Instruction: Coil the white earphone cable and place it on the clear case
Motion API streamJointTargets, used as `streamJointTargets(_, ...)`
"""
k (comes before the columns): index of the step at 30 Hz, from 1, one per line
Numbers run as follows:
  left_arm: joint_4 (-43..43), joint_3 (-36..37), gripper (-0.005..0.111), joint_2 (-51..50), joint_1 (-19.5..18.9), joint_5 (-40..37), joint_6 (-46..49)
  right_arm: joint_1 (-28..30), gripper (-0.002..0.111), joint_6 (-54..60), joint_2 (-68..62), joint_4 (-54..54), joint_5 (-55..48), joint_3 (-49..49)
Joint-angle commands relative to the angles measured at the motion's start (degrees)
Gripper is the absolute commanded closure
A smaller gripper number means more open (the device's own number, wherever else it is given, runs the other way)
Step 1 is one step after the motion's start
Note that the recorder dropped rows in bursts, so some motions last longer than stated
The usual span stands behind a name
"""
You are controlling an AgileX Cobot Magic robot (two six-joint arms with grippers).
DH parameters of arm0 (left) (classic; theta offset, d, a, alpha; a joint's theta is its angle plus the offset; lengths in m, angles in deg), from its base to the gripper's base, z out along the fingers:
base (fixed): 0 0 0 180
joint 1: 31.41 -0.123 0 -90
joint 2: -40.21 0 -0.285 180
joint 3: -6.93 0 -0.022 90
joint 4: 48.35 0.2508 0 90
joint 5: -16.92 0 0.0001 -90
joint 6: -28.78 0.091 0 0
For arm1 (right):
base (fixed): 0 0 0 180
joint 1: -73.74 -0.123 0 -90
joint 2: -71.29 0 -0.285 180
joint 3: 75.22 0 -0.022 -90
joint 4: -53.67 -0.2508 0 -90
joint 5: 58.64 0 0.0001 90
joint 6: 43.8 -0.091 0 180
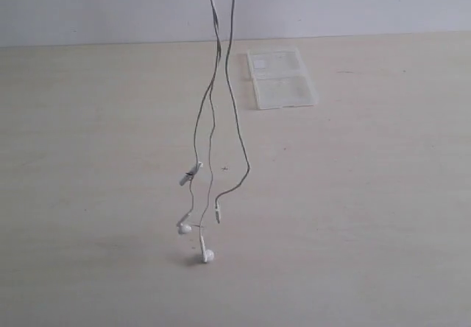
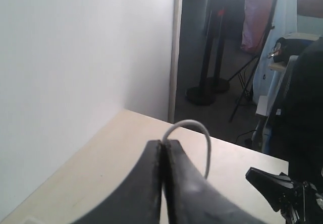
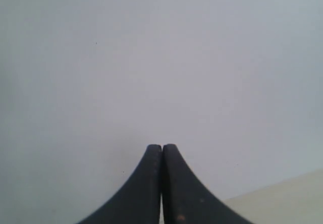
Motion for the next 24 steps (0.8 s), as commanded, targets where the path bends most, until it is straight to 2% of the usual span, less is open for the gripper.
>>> streamJointTargets(1, 0.7, -0.3, 0.107, -1.4, -0.2, 2.4, 0.1, 0.3, 0.108, -12.5, -9.1, 17.5, 4.5, -5.0)
streamJointTargets(6, 0.0, -0.3, 0.107, -1.2, -0.2, 6.6, 0.1, 0.3, 0.108, -38.2, -25.6, 51.2, 15.6, -12.4)
streamJointTargets(9, 0.1, -0.3, 0.107, -1.2, -0.2, 7.1, 0.1, 0.3, 0.104, -47.2, -36.1, 65.5, 24.9, -17.0)
streamJointTargets(13, 0.6, -0.3, 0.107, -1.2, -0.2, 8.3, 0.1, 0.3, 0.084, -45.9, -49.2, 69.8, 38.1, -20.9)
streamJointTargets(16, 1.4, -0.3, 0.107, -1.2, -0.2, 9.9, 0.1, 0.3, 0.062, -42.7, -56.2, 70.6, 46.0, -22.0)
streamJointTargets(19, 1.9, -0.3, 0.107, -1.2, -0.2, 12.6, -0.2, 0.3, 0.046, -39.0, -61.2, 71.0, 52.4, -22.2)
streamJointTargets(24, 2.4, -0.3, 0.107, -1.3, -0.2, 15.7, -1.2, 0.3, 0.041, -35.0, -66.6, 68.6, 54.8, -22.3)
